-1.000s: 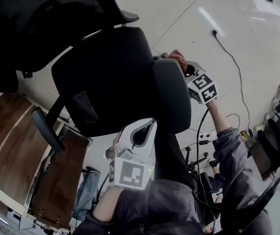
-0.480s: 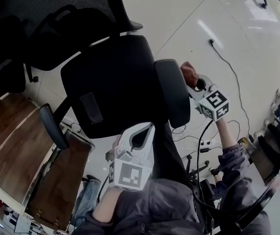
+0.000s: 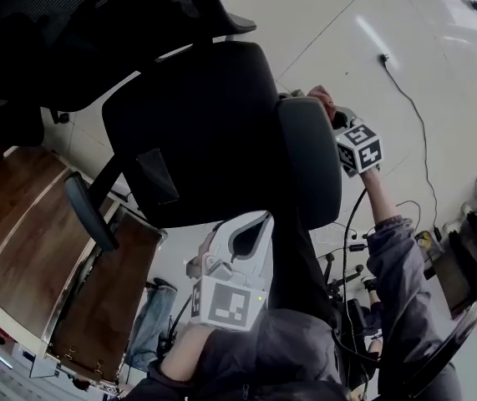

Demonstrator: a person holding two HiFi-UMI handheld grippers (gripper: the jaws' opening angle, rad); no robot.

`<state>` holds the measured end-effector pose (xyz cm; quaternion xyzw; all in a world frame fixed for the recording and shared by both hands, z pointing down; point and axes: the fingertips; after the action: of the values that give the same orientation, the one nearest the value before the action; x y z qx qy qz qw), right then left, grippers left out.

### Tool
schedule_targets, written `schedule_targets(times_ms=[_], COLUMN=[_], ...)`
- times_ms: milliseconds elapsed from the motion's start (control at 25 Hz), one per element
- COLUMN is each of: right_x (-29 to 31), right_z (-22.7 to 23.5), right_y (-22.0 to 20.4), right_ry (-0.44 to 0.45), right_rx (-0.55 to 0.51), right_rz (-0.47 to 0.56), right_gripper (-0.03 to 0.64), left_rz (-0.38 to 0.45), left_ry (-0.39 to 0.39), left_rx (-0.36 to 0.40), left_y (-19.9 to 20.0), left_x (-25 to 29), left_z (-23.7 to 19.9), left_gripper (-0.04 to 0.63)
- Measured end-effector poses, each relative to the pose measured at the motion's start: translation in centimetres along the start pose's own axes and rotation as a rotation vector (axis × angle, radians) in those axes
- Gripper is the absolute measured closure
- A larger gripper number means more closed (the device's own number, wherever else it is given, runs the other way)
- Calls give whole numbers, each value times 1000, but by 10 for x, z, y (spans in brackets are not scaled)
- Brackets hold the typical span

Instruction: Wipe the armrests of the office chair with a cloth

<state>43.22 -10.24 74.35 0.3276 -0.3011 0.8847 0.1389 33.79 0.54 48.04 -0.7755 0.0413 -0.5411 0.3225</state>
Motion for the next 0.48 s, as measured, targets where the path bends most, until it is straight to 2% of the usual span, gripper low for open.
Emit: schedule_targets(times_ms=[200,480], right_x=[24,-3], right_z=[13,-11], right_y=[-6,17], right_ry=[23,65], right_rx=[15,-4], right_rz=[-44,18], right_gripper=[525,525], left_rz=[-19,-18], left_ry=[0,5], left_rx=[-7,10], left_y=[5,22], left_x=[18,18], left_z=[0,5], left_gripper=[580,580])
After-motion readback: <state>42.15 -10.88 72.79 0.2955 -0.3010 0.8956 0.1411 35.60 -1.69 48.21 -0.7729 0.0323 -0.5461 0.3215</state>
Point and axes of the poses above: the fingertips, and each gripper's own axes: x forward along the fingers, z to its right, y out of its top, and after that the axes turned 11 degrees about y, right-handed
